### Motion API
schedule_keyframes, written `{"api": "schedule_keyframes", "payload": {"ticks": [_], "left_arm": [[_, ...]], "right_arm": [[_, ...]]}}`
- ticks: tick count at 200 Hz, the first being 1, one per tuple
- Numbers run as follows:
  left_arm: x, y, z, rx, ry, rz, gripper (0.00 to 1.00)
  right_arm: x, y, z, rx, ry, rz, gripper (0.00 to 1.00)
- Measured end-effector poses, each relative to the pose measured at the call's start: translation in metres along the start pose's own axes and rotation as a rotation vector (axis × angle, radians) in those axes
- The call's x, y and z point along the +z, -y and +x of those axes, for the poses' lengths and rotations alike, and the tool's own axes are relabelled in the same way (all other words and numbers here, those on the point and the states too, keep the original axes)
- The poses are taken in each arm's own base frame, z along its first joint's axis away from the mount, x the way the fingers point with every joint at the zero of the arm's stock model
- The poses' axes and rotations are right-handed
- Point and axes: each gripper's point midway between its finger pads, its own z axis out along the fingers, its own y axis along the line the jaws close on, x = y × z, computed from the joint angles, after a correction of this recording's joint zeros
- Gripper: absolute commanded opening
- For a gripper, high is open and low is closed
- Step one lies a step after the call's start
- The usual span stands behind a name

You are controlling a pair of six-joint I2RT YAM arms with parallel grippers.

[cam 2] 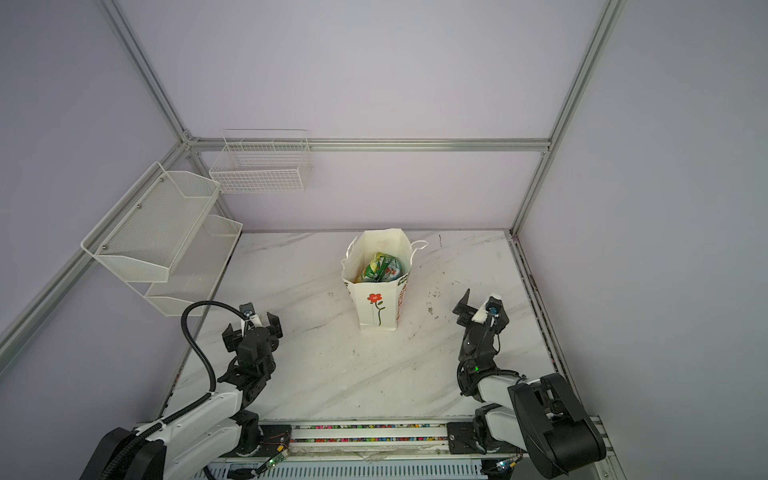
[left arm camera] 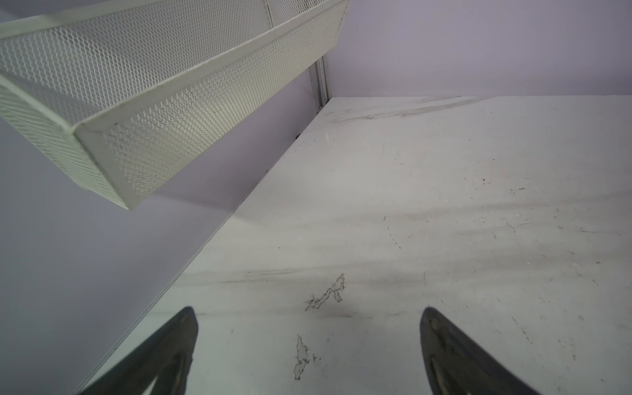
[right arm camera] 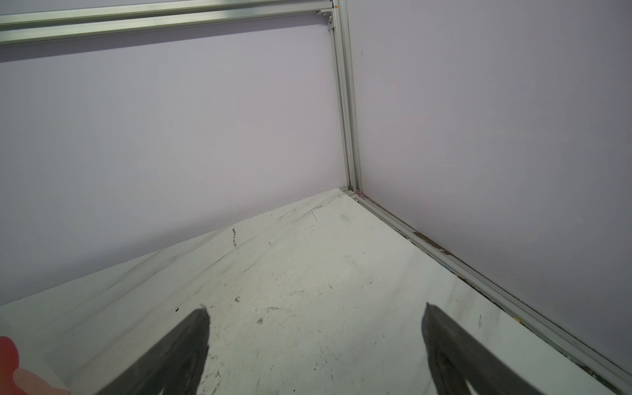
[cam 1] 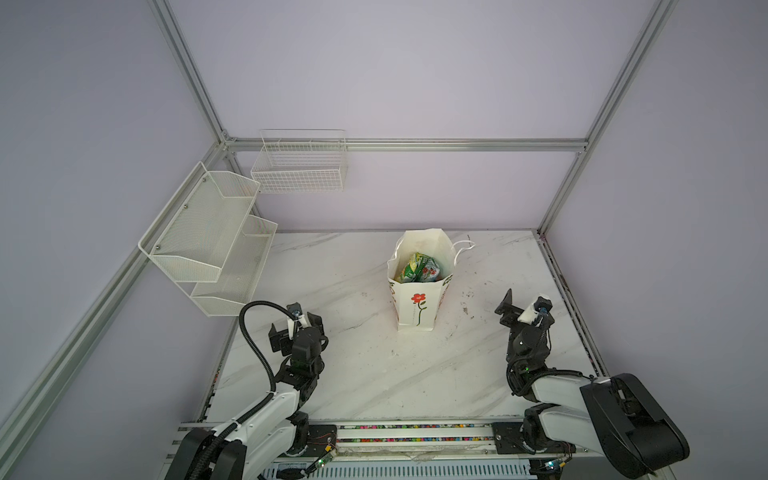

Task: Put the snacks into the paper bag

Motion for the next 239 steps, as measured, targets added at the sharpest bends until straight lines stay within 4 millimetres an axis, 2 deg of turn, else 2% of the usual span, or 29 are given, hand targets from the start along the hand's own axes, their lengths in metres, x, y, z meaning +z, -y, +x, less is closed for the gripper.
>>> {"api": "schedule_keyframes", "payload": {"ticks": [39,70,121,239], "left_arm": [[0.003,0.001,0.007,0.018,-0.022,0.000,1.00],[0.006,0.001,-0.003,-0.024,0.014,0.001,1.00],[0.013,0.006,0.002,-0.005,0.008,0.006,0.99],[0.021,0.008,-0.007,-0.034,0.051,0.002,0.99]], "right_arm": [[0.007,-0.001,0.002,0.001,-0.002,0.005,0.97],[0.014,-0.005,0.006,-0.004,-0.009,0.003,0.97],[0.023,-0.007,0.011,-0.008,-0.012,0.004,0.97],[0.029,-0.009,0.008,-0.001,0.020,-0.002,0.97]]}}
